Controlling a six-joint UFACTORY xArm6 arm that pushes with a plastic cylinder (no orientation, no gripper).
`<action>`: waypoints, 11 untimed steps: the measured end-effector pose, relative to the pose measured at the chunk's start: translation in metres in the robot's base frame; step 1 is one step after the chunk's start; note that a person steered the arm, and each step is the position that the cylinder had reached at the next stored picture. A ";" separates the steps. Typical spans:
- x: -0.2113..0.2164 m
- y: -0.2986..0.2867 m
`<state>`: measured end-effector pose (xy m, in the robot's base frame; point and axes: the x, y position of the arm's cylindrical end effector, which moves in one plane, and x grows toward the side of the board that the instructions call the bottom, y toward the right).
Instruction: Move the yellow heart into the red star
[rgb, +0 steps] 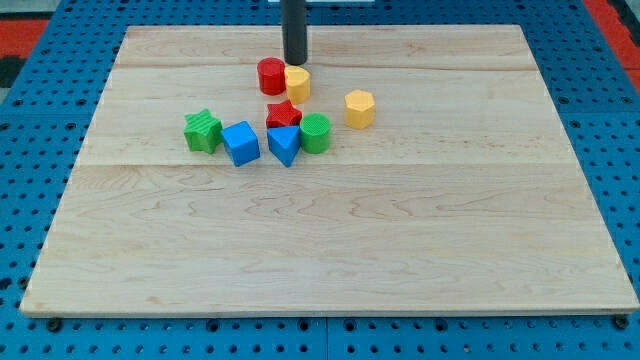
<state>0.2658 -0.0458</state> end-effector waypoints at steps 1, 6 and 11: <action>0.028 -0.021; 0.017 0.010; 0.035 0.089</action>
